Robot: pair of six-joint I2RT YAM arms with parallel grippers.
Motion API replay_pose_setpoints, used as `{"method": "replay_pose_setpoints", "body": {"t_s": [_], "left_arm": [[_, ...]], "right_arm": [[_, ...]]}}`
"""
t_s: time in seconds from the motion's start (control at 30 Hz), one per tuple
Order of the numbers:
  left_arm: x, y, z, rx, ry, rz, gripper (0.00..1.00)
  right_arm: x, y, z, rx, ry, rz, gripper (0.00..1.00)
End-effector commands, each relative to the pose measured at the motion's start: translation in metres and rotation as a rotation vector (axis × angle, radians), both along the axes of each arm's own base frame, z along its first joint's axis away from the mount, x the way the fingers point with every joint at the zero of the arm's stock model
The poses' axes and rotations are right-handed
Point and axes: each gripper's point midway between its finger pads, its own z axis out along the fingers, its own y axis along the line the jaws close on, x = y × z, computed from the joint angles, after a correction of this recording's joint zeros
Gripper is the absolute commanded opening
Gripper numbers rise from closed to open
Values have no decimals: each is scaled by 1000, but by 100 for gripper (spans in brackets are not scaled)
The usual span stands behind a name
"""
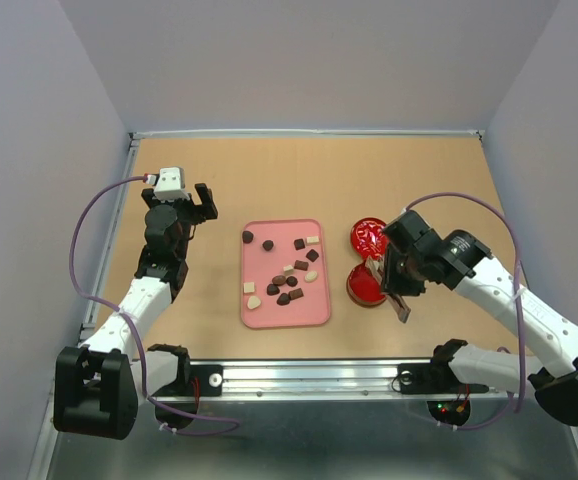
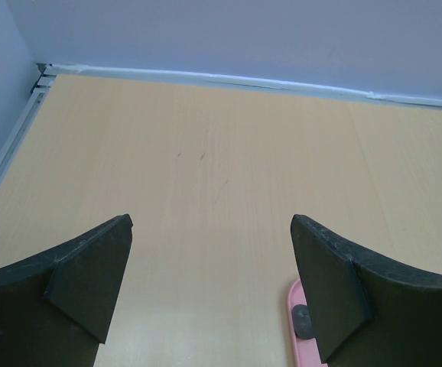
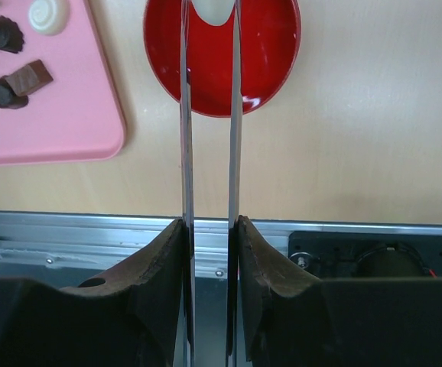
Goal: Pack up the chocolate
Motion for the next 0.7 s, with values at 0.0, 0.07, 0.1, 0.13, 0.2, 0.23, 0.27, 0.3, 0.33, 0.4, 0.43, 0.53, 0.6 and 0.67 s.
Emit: {"method": "replay_pose_setpoints", "body": {"t_s": [0.0, 0.07, 0.1, 0.13, 0.2, 0.23, 0.27, 0.3, 0.33, 0.4, 0.43, 0.53, 0.6, 0.67], "left_arm": [[2, 1, 11, -7, -44, 2, 96], [2, 1, 12, -8, -46, 2, 96], [2, 1, 11, -9, -44, 2, 96], [2, 1, 11, -9, -44, 2, 96], [2, 1, 13, -10, -49, 2, 96], [1, 1, 14, -8, -50, 0, 96], [1, 2, 13, -10, -49, 3, 96], [1, 2, 13, -10, -49, 3, 96], [1, 2, 13, -10, -49, 3, 96], [1, 2, 13, -10, -49, 3, 96], [1, 2, 12, -11, -47, 5, 96], [2, 2, 12, -11, -46, 6, 96], [2, 2, 12, -8, -47, 8, 96], [1, 3, 13, -8, -49, 11, 96]], "right_arm": [[-6, -1, -9, -17, 33, 26, 37], [-6, 0, -9, -16, 36, 31, 44], [-6, 0, -8, -16, 34, 35, 47], [-5, 1, -6, -12, 29, 35, 48], [-5, -1, -6, -15, 20, 33, 49], [-5, -1, -5, -14, 17, 33, 50], [-5, -2, -5, -16, 16, 32, 51], [-4, -1, -3, -13, 11, 38, 51], [-3, 0, -1, -10, 8, 40, 51], [2, 1, 7, -5, -20, 42, 51], [4, 1, 9, -11, -32, 45, 50], [18, 6, 29, 7, -103, 58, 48], [26, 11, 37, 19, -140, 72, 47], [37, 19, 52, 37, -187, 103, 47]]}}
